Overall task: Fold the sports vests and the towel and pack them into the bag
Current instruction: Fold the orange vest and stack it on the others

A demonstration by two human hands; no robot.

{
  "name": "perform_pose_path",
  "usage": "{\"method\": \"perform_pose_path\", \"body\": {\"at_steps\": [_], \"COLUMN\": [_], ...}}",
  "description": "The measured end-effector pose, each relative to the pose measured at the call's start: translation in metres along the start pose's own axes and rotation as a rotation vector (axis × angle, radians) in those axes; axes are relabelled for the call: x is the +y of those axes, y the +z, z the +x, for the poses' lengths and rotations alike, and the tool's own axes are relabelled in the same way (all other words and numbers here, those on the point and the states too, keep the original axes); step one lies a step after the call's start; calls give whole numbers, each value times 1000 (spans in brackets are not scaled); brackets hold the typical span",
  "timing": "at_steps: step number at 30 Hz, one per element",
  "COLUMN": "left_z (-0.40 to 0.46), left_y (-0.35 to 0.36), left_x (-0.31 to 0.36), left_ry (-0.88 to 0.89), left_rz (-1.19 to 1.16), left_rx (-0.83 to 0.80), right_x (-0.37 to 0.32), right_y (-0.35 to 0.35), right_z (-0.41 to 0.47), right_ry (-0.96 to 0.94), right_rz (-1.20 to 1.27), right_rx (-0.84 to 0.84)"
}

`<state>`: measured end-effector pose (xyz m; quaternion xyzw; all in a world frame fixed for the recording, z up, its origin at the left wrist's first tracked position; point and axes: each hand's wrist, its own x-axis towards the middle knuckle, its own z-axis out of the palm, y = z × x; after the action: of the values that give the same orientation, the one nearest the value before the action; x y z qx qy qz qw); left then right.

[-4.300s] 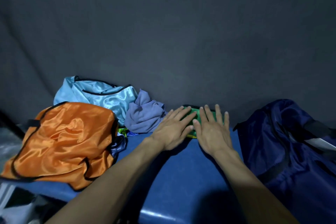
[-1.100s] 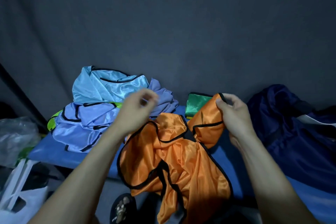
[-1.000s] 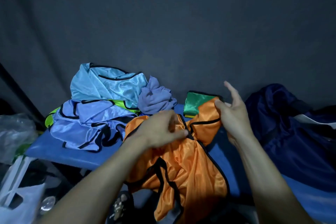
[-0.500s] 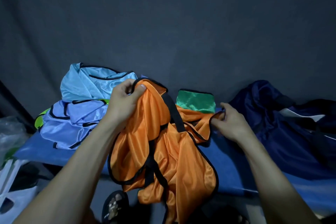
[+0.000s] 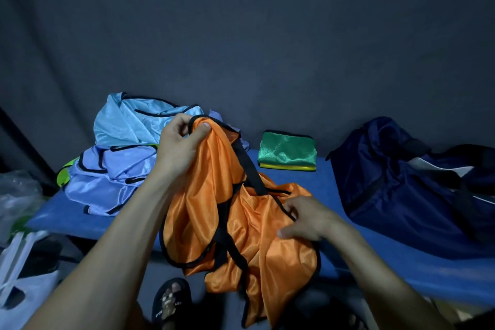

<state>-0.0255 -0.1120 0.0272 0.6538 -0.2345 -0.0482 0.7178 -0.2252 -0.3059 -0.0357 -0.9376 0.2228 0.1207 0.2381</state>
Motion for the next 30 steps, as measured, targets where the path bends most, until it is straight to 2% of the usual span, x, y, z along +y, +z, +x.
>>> {"method": "perform_pose_path", "body": {"at_steps": [2,4,7,9,11,13,15,17,19,22,24,26,30], "left_z": [-2,-9,-20,-25,-28,-27,-26,-31,-39,-46,-46,-43,-45], "left_y": [-2,-6,-14,-19,-18,-16,-14,-11,-5,3,8,10,16], "left_x": [5,11,19,25,33,40,49,64,79,94,97,92,77], "left_ry": [-128,-247,-362,-355,-300,-248,-177,-114,-70,-51,-43,-44,-88], "left_rz": [-48,33,229,303,231,13,-217,-332,-366,-427,-378,-272,-167], "left_rx": [-146,-373,-719,-852,-791,-598,-516,-560,-593,-600,-550,-474,-435], "right_x": [6,8,1,-6,-13,-20,-30,-45,-60,-75,-81,-85,-98], "right_y": [1,-10,-34,-48,-59,-65,-72,-75,-72,-68,-73,-82,-91], "right_z": [4,-2,-20,-29,-35,-40,-51,-62,-64,-58,-59,-64,-74], "right_ry": [-9,-29,-98,-127,-172,-266,-404,-550,-622,-578,-607,-655,-609], "right_rz": [117,325,793,1101,1292,1419,1516,1468,1230,946,853,805,1040], "right_rx": [56,47,90,197,320,366,289,148,190,524,641,651,465]}}
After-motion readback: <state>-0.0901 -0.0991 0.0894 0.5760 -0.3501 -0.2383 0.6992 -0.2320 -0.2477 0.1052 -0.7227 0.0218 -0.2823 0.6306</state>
